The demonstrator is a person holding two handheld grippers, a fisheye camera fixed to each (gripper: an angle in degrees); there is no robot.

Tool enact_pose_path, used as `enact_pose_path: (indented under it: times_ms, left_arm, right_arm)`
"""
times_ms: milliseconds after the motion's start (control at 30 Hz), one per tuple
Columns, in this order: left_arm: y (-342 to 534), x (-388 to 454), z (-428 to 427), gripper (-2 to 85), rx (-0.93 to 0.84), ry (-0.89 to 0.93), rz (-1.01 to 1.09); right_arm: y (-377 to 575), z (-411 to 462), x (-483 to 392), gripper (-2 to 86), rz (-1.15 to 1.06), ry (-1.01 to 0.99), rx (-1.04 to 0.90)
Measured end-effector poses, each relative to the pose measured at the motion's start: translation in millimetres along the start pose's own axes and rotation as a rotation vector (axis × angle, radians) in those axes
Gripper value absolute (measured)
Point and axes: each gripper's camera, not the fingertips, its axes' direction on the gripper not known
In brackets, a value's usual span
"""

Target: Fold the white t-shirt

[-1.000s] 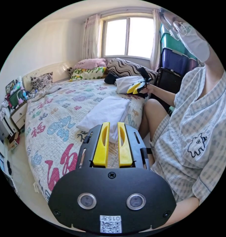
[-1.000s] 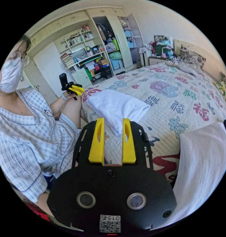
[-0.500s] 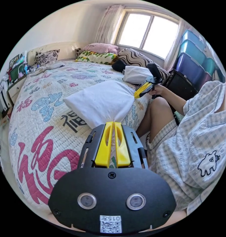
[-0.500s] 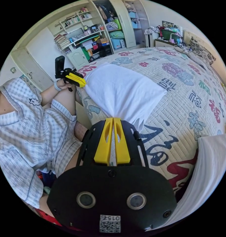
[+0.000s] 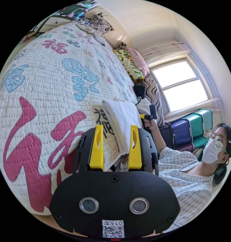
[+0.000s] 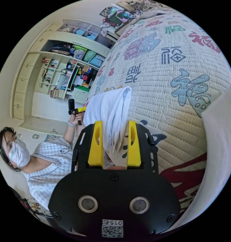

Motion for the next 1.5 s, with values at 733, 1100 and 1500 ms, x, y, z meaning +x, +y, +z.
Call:
enact_pose_path:
  times_ms: [733, 1100, 1500]
  left_arm:
    - [-204, 133, 153, 4.6, -0.284, 0.248, 0.398]
    - [-314, 267, 437, 3.1, -0.571, 0.227, 0.620]
    - [-326, 227, 525, 6.7, -0.556, 0.157, 0.566]
  right_arm:
    - [142, -222, -78, 4.0, -0.101, 0.051, 0.452]
    - [293, -353, -23, 4.1, 0.234, 0.243, 0.831]
    - [337, -384, 39, 5.7, 0.240, 0.085, 0.914]
